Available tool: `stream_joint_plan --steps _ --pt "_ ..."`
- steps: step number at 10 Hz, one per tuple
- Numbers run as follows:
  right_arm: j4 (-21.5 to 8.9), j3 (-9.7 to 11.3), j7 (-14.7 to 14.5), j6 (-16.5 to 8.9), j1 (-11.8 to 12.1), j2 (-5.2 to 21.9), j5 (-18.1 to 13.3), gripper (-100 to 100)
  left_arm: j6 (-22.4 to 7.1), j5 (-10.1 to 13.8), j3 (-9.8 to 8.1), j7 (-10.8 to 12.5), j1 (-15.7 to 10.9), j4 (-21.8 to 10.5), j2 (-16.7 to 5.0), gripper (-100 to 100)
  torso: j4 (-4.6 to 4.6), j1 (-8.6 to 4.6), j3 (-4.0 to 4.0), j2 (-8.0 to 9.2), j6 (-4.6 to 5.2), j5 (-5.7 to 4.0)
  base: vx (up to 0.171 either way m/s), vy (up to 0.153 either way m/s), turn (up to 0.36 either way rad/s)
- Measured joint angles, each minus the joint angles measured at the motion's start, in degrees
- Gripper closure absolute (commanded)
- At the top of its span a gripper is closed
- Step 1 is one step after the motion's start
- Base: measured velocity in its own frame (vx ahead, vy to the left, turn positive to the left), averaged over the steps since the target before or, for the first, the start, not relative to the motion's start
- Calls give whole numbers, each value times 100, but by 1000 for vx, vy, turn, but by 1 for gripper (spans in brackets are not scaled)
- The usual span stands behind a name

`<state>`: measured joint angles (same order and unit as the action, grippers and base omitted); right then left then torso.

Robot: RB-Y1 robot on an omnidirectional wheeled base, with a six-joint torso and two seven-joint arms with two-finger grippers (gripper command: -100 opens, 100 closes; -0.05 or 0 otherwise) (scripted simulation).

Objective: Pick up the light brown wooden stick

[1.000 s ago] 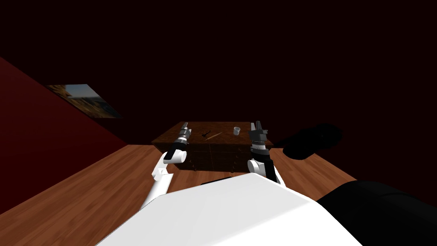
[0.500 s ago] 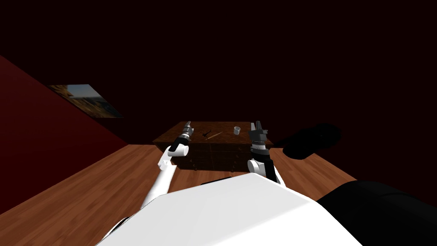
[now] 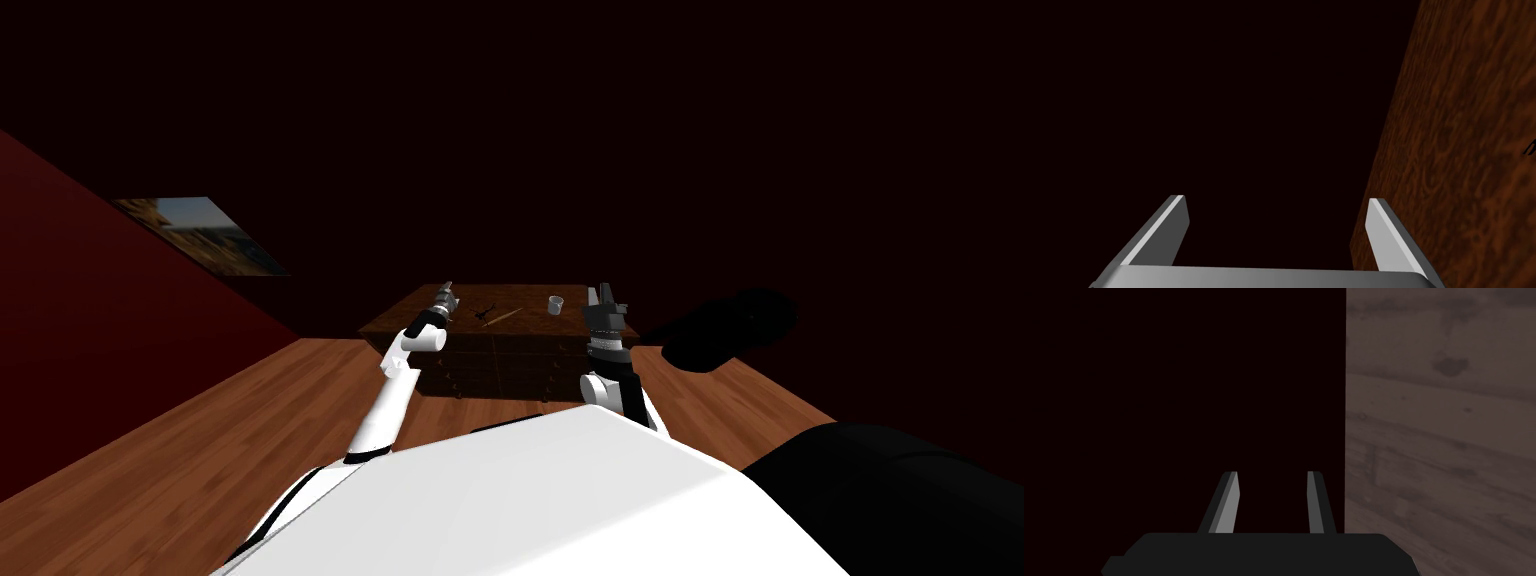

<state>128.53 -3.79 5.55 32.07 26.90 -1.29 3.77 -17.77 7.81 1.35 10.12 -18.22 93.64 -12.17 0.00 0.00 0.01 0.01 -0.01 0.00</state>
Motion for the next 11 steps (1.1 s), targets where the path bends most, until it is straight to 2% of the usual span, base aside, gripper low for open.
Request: stream_joint_plan --steps 3,5,7,11 --pt "0 0 0 0 0 0 0 0 -331 122 -1 147 -449 -414 -39 -100 0 0 0 -1 0 0 -4 5 -8" --pt "0 0 0 0 0 0 0 0 -572 221 7 285 -793 -799 -39 -100 0 0 -1 -2 0 0 -4 6 -18" --pt "0 0 0 0 0 0 0 0 -833 201 -3 367 -1054 -1048 27 -100 -1 -1 -1 -1 -2 0 -1 0 -13" --pt "0 0 0 0 0 0 0 0 -1369 411 16 645 -1716 -1751 18 -100 -1 -3 -2 -3 -2 -1 0 0 -17"
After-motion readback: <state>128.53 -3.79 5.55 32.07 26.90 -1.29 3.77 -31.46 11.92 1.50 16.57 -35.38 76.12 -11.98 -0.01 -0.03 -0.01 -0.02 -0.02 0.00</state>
